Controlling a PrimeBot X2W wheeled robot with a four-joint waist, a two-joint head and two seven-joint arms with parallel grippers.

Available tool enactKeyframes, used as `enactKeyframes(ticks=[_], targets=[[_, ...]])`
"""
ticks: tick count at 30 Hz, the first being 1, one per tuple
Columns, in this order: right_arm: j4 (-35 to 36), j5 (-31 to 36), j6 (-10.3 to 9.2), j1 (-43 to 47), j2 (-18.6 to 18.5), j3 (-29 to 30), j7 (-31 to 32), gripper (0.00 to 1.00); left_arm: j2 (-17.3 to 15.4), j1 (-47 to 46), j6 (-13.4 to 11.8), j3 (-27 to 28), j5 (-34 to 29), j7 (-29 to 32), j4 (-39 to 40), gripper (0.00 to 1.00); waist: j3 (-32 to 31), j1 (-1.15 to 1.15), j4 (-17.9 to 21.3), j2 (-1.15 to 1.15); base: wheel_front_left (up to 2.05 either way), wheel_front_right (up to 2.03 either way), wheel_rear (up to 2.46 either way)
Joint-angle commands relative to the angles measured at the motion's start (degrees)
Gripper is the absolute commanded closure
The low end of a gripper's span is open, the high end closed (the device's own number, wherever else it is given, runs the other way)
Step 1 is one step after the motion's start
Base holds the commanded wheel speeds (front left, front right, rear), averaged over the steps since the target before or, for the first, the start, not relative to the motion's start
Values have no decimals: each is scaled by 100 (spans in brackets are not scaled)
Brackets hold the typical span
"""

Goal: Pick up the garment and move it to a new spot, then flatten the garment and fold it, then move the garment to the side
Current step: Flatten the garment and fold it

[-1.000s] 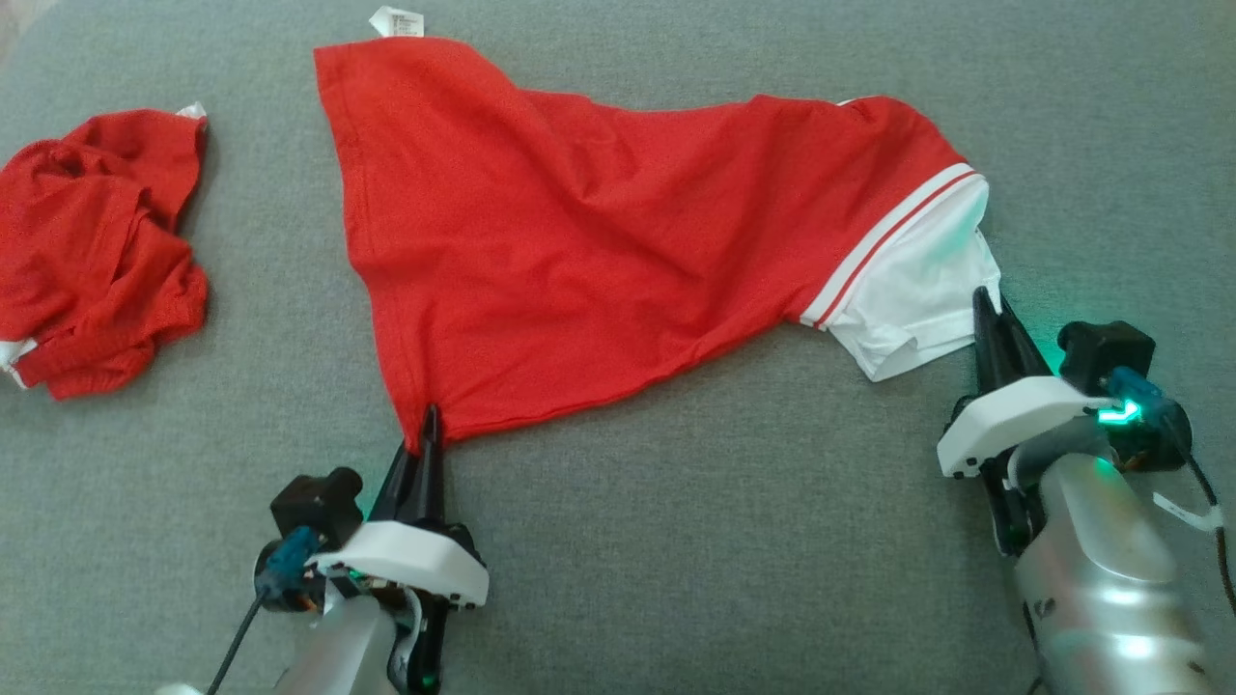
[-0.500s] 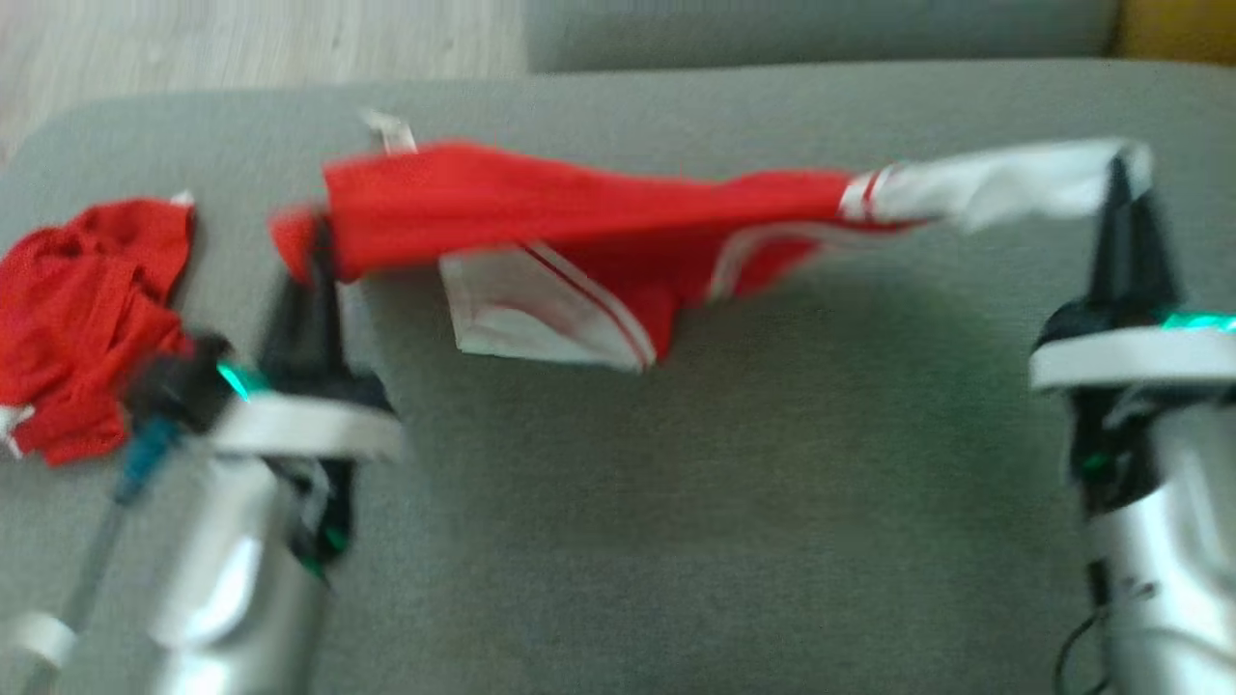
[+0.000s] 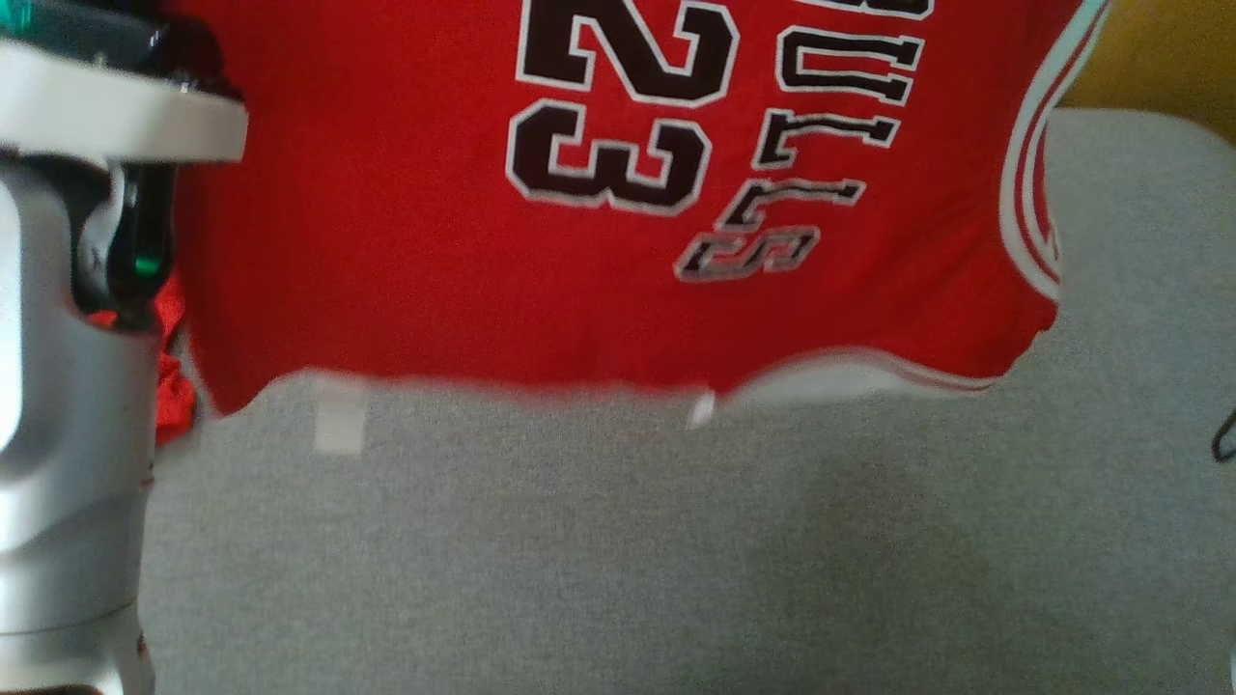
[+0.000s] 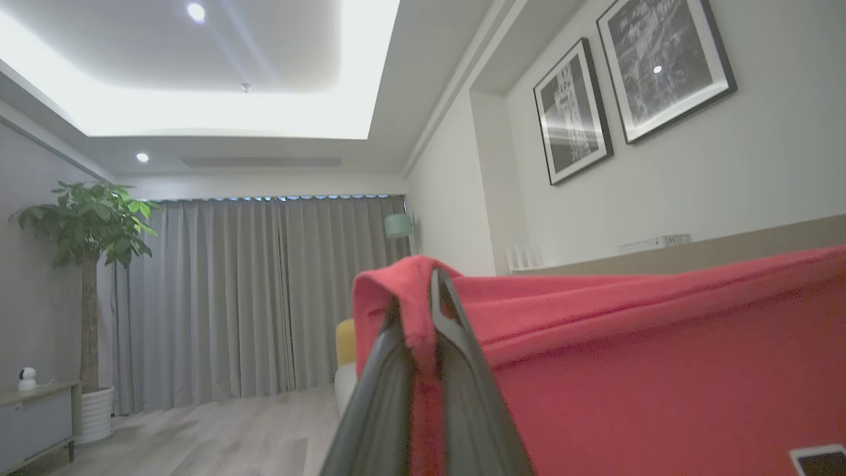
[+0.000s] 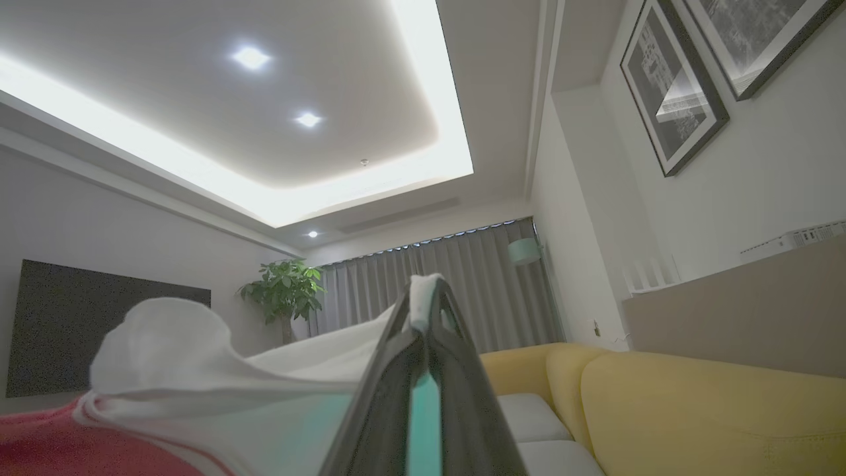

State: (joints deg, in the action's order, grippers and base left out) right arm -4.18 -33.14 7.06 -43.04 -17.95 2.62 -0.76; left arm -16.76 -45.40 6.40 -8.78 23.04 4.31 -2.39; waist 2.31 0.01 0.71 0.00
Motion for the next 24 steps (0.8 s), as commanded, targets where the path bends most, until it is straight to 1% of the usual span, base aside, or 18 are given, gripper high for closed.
enactKeyframes(ticks=[1, 3, 5, 8, 13, 18, 20, 22, 24], targets=[[119, 37, 43, -265, -9, -6, 149, 100, -252, -283, -84, 192, 16, 161, 118, 100, 178, -1, -12, 0, 0, 0, 0], [43, 135, 43, -455, 30, -5, 337, 100, -255, -382, -102, 114, -15, 310, 85, 100, 393, -1, 14, 0, 0, 0, 0], [-97, 215, 43, -658, 91, -39, 434, 100, -178, -485, -155, 77, 2, 370, -43, 100, 644, -1, 53, 0, 0, 0, 0], [-423, 410, 43, -1062, 173, -115, 347, 100, -85, -685, -229, 76, -19, 249, -369, 100, 1035, -1, 125, 0, 0, 0, 0], [-1205, 827, 43, -2093, 319, 3, -296, 100, 52, -1418, -393, 141, -203, -358, -1060, 100, 1567, -1, 178, 0, 0, 0, 0], [-2038, 1276, 43, -3116, 327, 298, -1022, 100, 158, -2181, -426, 178, -341, -1159, -1744, 100, 1837, -1, 202, 0, 0, 0, 0], [-2285, 1324, 43, -3341, 316, 384, -1161, 100, 213, -2314, -431, 187, -356, -1442, -1974, 100, 1898, -1, 218, 0, 0, 0, 0], [-2373, 1311, 43, -3378, 322, 397, -1213, 100, 241, -2310, -421, 187, -348, -1539, -2086, 100, 1920, -1, 236, 0, 0, 0, 0], [-2519, 1264, 43, -3238, 323, 279, -1266, 100, 282, -2144, -400, 195, -315, -1668, -2321, 100, 1932, -1, 289, 0, 0, 0, 0]])
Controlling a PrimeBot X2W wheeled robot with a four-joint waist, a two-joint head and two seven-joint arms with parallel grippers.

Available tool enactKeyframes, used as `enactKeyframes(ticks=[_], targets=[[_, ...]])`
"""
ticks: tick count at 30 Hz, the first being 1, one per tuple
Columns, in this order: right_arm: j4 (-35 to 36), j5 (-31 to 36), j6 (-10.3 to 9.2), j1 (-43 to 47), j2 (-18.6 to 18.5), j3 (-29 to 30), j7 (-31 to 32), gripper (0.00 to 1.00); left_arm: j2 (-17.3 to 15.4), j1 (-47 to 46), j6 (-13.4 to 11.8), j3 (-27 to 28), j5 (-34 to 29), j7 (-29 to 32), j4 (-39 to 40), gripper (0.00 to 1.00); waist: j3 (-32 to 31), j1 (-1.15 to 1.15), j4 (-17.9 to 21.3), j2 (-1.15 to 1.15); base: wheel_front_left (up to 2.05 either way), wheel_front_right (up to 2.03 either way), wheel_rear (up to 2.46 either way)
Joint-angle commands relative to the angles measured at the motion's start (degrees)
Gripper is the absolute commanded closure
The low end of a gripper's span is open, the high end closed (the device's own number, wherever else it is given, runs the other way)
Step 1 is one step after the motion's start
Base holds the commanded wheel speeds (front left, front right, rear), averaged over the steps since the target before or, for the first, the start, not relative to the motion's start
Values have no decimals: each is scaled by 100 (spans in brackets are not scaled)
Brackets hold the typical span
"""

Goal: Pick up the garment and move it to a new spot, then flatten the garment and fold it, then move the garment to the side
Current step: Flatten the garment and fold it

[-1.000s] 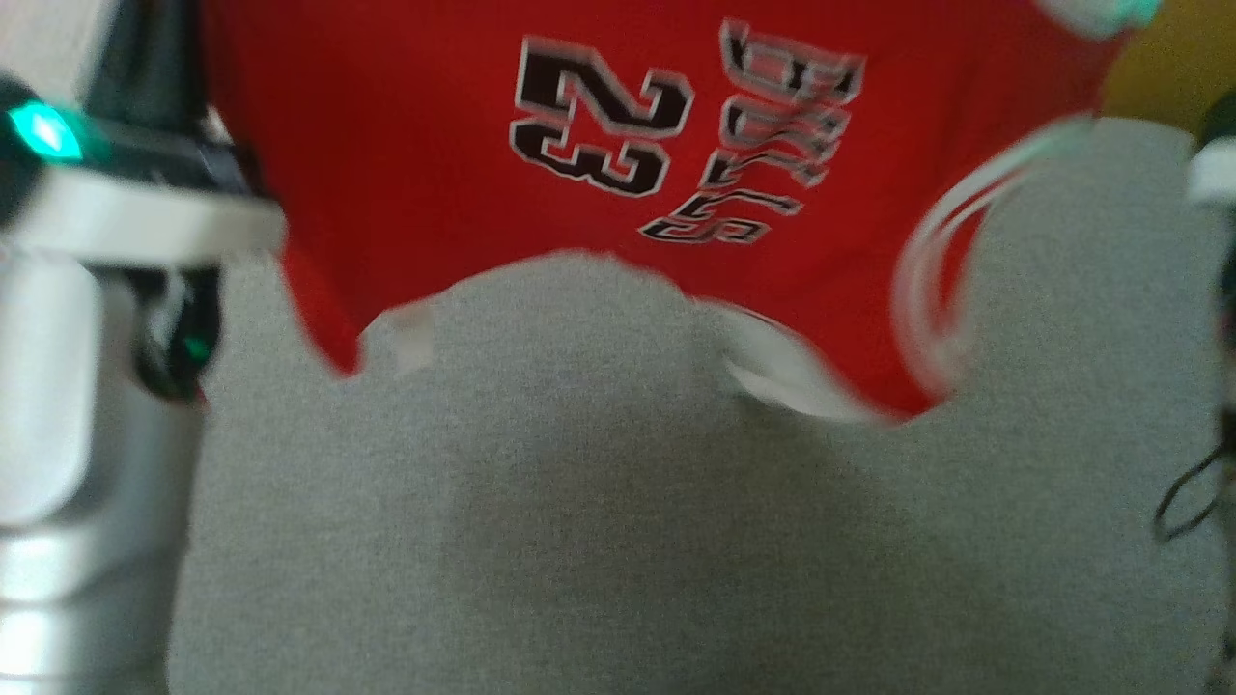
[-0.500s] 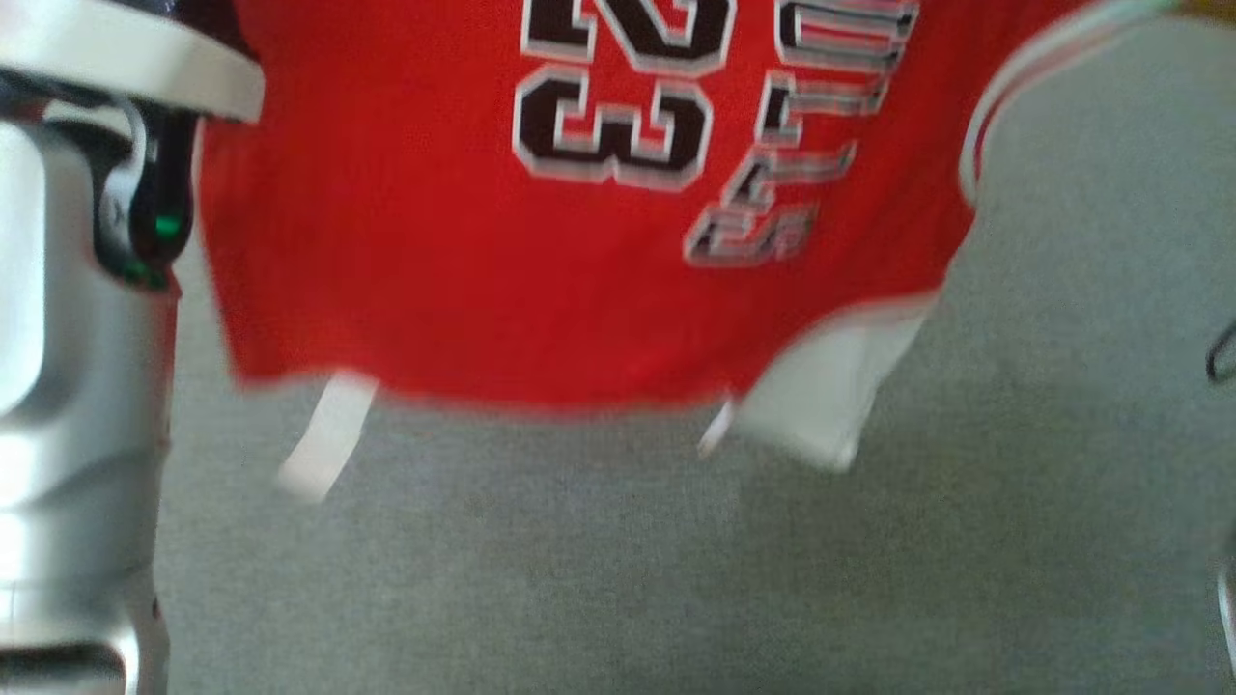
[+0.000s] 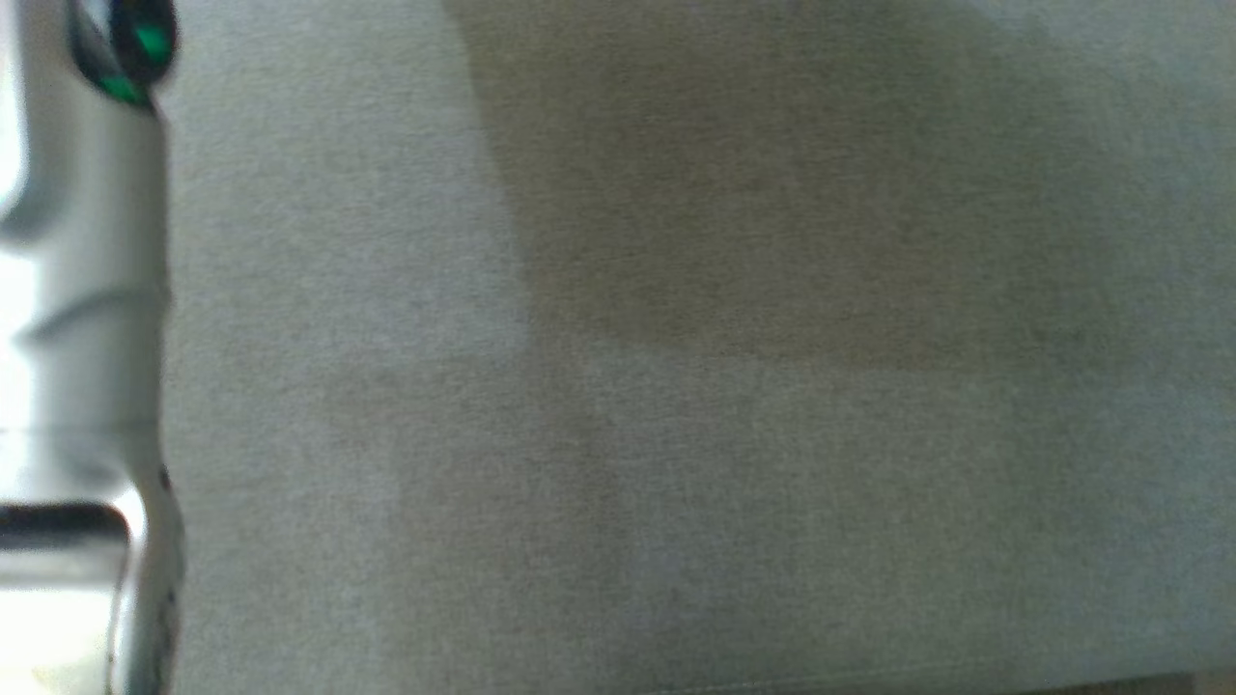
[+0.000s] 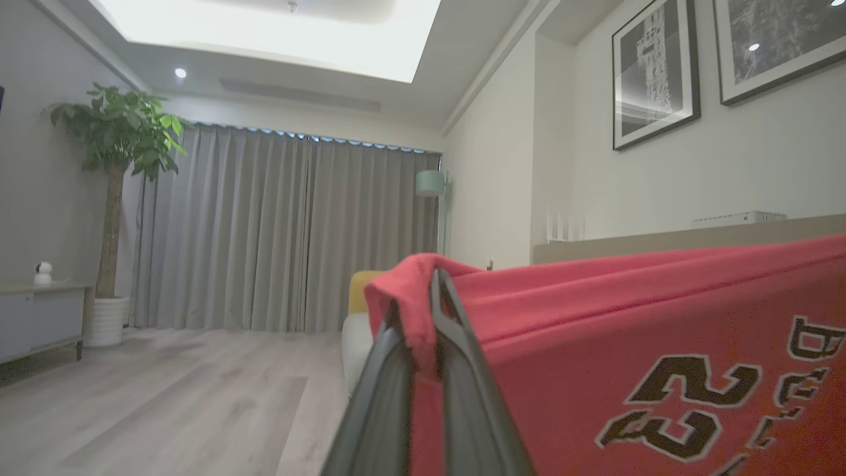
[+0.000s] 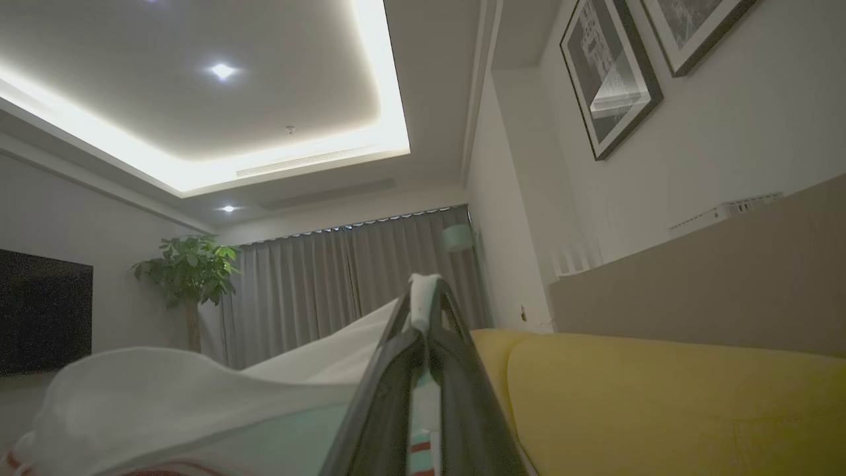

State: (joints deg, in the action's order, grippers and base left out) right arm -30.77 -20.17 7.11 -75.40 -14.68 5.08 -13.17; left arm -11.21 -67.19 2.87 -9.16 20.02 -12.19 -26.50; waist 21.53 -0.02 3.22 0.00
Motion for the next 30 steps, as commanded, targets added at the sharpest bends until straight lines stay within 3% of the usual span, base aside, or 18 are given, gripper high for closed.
enactKeyframes(ticks=[1, 8, 17, 22, 30], targets=[[102, -93, 37, 142, -8, -60, -39, 100, -250, 177, -40, 249, 20, -68, -11, 100, 23, 2, 70, 0, 0, 0, 0], [518, -1080, 37, 2320, -11, -617, -105, 100, 129, 2180, 86, 616, 470, -271, -561, 100, -62, 2, 342, 0, 0, 0, 0], [1509, -2126, 37, 5835, -85, -1063, -5, 100, 771, 4717, 379, 1102, 472, -279, -363, 100, -352, 2, 581, 0, 0, 0, 0], [1564, -2238, 37, 6899, 27, -1229, -4, 100, 828, 5526, 422, 1156, 594, -280, -197, 100, -746, 2, 593, 0, 0, 0, 0], [1486, -2334, 37, 8093, 80, -1334, 2, 100, 832, 6499, 437, 593, 767, -280, -24, 100, -1491, 2, 421, 0, 0, 0, 0]])
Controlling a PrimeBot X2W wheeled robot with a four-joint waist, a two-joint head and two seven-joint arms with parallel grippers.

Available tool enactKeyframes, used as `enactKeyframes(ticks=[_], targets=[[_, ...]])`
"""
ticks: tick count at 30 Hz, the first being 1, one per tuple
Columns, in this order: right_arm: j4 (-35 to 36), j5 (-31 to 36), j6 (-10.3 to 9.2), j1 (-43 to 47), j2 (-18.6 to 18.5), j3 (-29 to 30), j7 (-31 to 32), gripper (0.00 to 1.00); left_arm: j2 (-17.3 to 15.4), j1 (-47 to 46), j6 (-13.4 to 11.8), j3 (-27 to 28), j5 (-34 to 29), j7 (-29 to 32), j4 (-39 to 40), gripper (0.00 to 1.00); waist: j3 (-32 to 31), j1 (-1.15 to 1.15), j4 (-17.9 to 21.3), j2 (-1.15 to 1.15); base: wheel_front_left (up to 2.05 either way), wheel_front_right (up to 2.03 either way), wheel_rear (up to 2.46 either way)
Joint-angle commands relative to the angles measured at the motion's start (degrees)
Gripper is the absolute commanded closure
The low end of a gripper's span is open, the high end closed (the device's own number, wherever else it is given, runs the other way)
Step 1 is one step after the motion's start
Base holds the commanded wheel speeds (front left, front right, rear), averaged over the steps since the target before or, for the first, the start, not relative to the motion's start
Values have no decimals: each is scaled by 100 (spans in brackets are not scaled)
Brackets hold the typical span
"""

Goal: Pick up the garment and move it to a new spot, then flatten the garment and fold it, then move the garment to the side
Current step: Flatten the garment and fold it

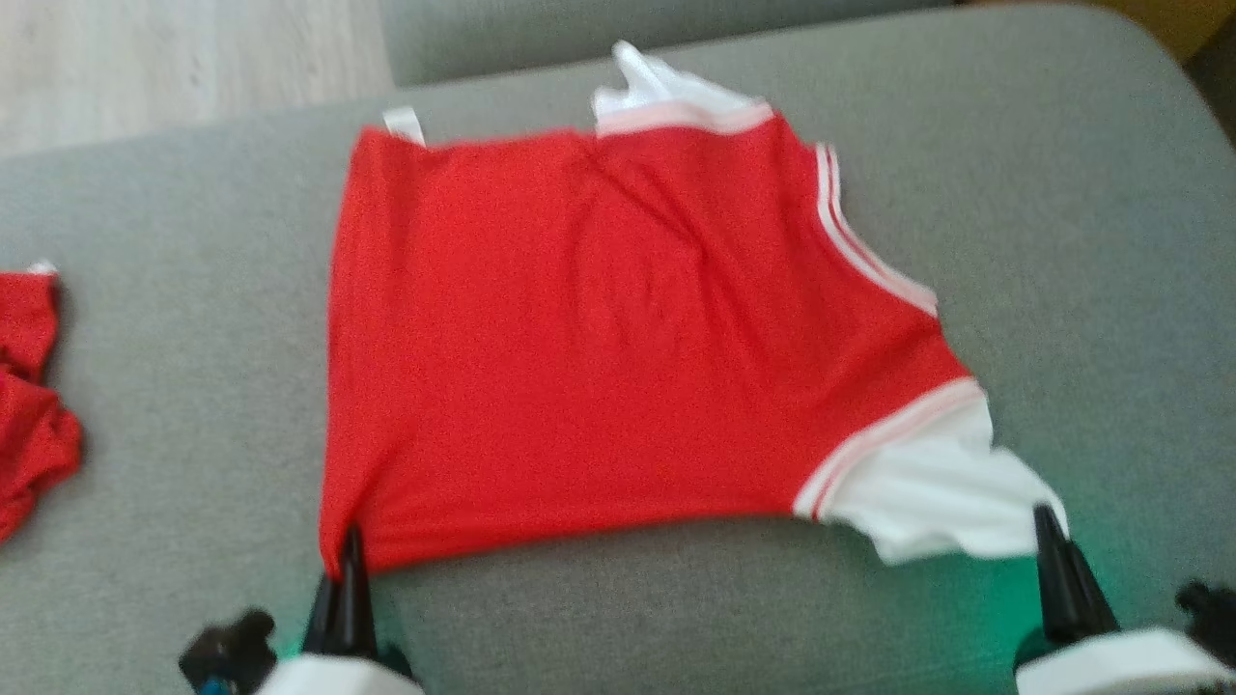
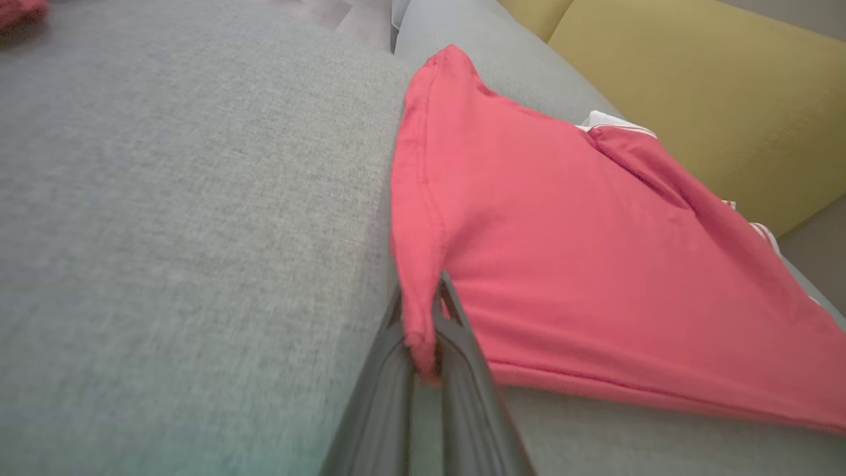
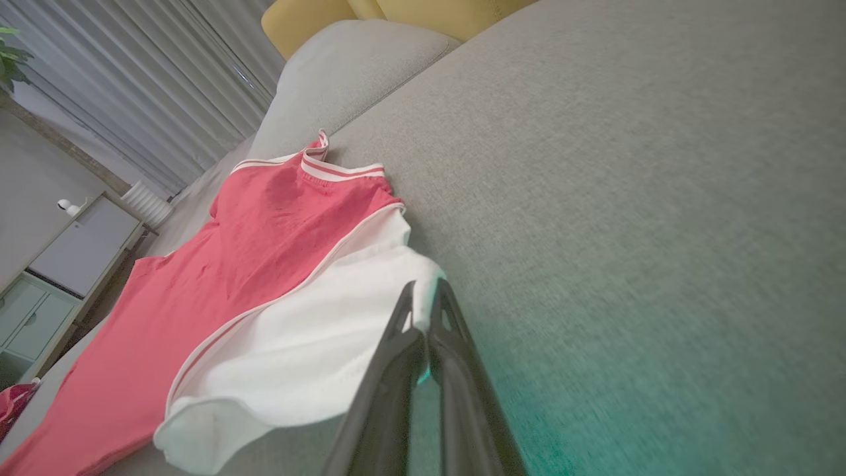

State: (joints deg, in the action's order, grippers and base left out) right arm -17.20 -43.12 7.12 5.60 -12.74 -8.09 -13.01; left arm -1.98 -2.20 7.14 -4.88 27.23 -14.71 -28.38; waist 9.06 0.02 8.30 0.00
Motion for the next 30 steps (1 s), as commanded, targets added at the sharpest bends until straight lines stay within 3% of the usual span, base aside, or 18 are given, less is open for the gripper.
enactKeyframes(ticks=[1, 6, 13, 20, 30], targets=[[130, -50, 36, 99, -117, 7, -12, 100, -91, 113, 4, 116, 61, -29, 199, 100, -325, -2, -103, 0, 0, 0, 0], [284, -150, 36, 586, -106, 181, 43, 100, -90, 727, -21, -144, 173, -29, 440, 100, -745, -2, -263, 0, 0, 0, 0], [587, -198, 36, 625, -10, 504, 113, 100, -90, 858, -14, -424, 116, -29, 800, 100, -801, -2, -452, 0, 0, 0, 0], [730, -79, 36, -241, 210, 681, 415, 100, -90, 66, -76, -658, 247, -29, 844, 100, -392, -2, -563, 0, 0, 0, 0], [-40, 391, 36, -1761, 430, 747, 746, 100, -90, -1102, -312, -993, 521, -29, -14, 100, 179, -2, -599, 0, 0, 0, 0]])
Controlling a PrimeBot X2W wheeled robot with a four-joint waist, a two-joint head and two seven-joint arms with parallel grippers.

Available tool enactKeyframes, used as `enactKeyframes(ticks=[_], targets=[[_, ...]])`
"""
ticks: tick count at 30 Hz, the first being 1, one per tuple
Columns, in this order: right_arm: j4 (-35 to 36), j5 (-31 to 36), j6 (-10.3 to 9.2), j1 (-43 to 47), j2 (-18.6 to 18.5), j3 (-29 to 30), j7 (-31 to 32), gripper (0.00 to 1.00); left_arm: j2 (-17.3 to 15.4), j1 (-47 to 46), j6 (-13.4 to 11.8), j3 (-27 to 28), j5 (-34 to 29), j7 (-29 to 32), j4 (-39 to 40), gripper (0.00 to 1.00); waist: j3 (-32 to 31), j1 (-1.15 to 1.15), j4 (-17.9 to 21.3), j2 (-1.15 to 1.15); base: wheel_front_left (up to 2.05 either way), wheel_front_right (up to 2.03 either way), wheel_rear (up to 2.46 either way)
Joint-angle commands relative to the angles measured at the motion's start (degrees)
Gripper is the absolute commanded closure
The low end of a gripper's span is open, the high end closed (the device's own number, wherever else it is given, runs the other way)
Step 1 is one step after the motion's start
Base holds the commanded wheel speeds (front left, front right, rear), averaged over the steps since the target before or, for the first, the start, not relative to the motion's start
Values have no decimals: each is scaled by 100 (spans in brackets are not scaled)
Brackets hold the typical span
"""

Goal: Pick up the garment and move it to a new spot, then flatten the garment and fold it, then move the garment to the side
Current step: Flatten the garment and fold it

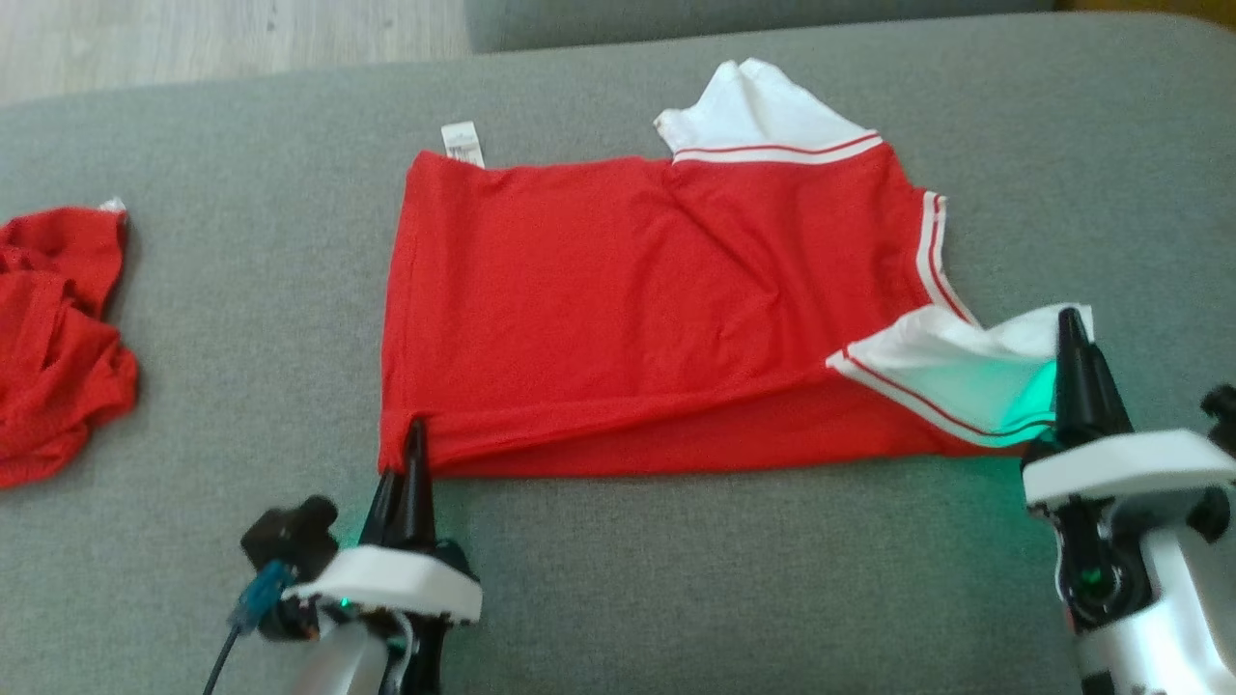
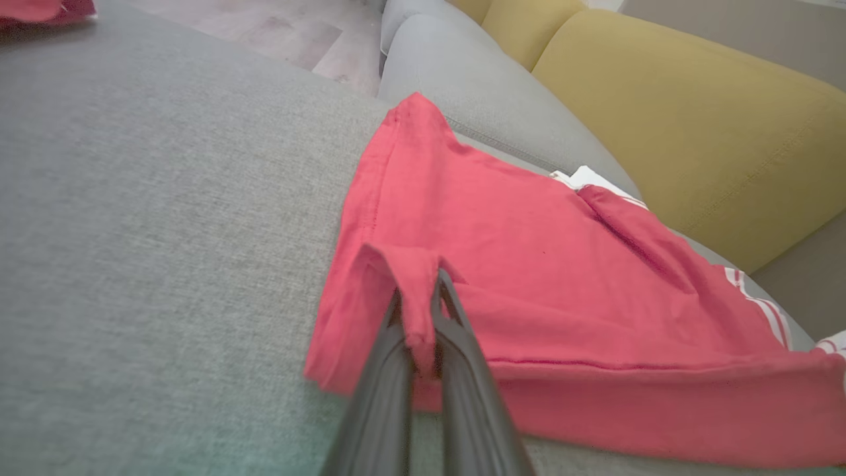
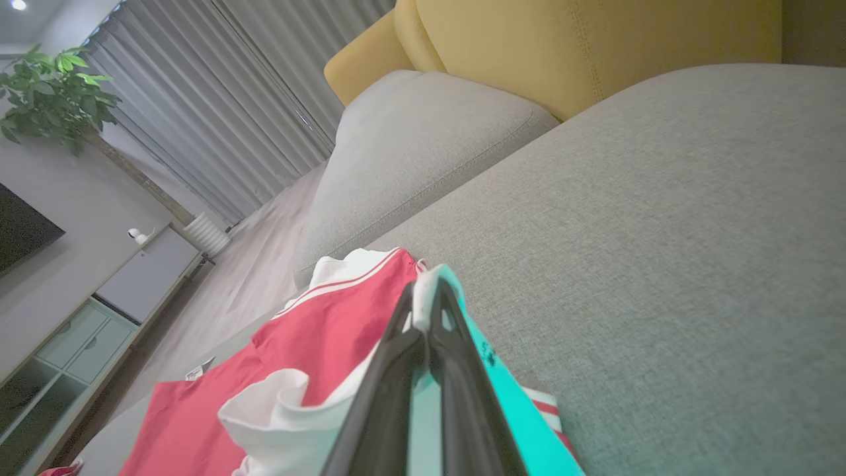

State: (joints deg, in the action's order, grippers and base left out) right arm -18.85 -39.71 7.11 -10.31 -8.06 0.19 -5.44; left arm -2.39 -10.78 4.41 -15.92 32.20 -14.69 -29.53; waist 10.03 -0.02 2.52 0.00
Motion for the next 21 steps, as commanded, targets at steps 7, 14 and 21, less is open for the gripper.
enactKeyframes(ticks=[7, 14, 21], targets=[[-398, 399, 37, -706, -103, -116, -242, 100, -49, -874, -118, -87, 122, -30, -315, 100, 258, 2, -61, 0, 0, 0, 0], [-799, 749, 37, -1081, -81, -203, -726, 0, -49, -1239, -399, -96, -15, -30, -539, 54, 302, 2, -43, 0, 0, 0, 0], [-586, 2076, 37, -1013, -228, -380, -950, 0, -92, -842, -1056, 402, -1152, -30, 53, 0, 163, 2, -38, 0, 0, 0, 0]])
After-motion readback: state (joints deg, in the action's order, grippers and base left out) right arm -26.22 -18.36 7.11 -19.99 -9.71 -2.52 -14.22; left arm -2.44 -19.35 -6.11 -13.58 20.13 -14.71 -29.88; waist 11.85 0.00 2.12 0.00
